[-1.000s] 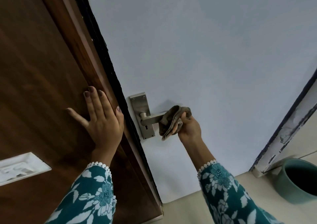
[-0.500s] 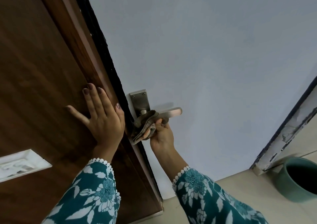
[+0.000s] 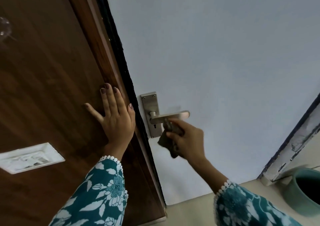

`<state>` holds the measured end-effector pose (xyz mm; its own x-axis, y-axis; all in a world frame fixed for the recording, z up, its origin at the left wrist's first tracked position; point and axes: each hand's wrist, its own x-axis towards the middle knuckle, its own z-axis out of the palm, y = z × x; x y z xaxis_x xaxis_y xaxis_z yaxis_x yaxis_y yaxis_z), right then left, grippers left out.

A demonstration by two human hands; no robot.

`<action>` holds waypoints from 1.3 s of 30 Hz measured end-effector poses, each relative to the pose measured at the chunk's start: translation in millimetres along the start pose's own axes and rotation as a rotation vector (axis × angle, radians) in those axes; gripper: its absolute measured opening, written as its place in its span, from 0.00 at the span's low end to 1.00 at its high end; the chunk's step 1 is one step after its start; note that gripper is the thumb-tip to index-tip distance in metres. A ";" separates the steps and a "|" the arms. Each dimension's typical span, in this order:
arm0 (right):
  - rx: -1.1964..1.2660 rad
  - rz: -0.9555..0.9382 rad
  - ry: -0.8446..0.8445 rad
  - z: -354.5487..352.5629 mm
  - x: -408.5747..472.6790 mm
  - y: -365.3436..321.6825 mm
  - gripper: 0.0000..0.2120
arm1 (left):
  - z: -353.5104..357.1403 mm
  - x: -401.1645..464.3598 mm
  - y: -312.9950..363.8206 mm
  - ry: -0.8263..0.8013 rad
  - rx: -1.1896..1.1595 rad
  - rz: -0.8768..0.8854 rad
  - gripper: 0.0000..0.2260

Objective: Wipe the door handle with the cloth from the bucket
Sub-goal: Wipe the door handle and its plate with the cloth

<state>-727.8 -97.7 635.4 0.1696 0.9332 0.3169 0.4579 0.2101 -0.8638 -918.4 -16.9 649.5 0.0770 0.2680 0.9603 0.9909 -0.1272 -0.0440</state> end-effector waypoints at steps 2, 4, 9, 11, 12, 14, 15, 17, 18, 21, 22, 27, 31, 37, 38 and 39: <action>-0.062 -0.234 0.176 -9.2 13.1 -13.5 0.18 | 0.7 0.3 -0.1 -0.002 0.017 0.004 0.30; -0.190 -0.499 0.310 -5.9 33.6 -21.0 0.17 | 0.4 0.1 -0.6 -0.010 0.029 0.008 0.30; -0.626 -0.839 0.211 49.4 57.0 9.0 0.12 | -1.3 -0.5 0.3 -0.016 0.006 0.011 0.29; -0.702 -0.868 0.263 65.6 51.6 22.7 0.14 | -0.1 -1.1 -0.1 -0.008 -0.001 0.020 0.29; -0.703 -0.869 0.296 69.3 51.2 24.0 0.15 | 0.6 -1.2 -0.7 -0.004 0.001 0.019 0.29; -0.711 -0.869 0.335 71.3 52.3 21.2 0.15 | 0.6 -0.7 -1.5 -0.001 -0.009 0.016 0.29; -0.727 -0.872 0.335 70.2 53.4 22.0 0.14 | 0.3 -0.8 -1.7 0.000 -0.022 0.020 0.28; -0.743 -0.897 0.319 59.5 59.1 31.0 0.12 | -0.2 -1.7 -1.5 0.006 -0.035 0.029 0.27; -0.742 -0.902 0.314 50.1 63.3 38.1 0.11 | 0.0 -1.9 -1.4 0.012 -0.040 0.029 0.27; -0.738 -0.871 0.248 14.9 77.6 54.8 0.12 | 1.2 -1.2 -1.3 0.025 -0.050 0.009 0.26; -0.733 -0.864 0.209 5.6 82.0 57.7 0.13 | 1.1 -1.0 -1.3 0.023 -0.049 0.004 0.26; -0.578 -0.748 0.077 -14.7 89.5 61.2 0.15 | -3.7 -1.6 -0.1 -0.010 -0.062 0.015 0.26; -0.382 -0.606 0.014 -16.4 89.2 59.2 0.14 | -3.2 -0.9 -0.6 -0.024 -0.047 0.014 0.28; 0.053 -0.058 0.090 -19.0 64.7 62.4 0.15 | -2.0 -0.9 -1.8 -0.048 0.014 0.020 0.28; 0.100 0.059 0.118 -22.8 59.4 63.7 0.15 | -1.8 -1.0 -2.0 -0.048 0.019 0.018 0.28; 0.132 0.136 0.137 -27.3 53.9 66.8 0.15 | -1.5 -0.8 -2.1 -0.044 0.023 0.018 0.28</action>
<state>-664.3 -41.3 605.4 0.3428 0.9091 0.2367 0.3059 0.1302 -0.9431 -920.8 -18.3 649.2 0.0992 0.3080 0.9462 0.9916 -0.1102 -0.0681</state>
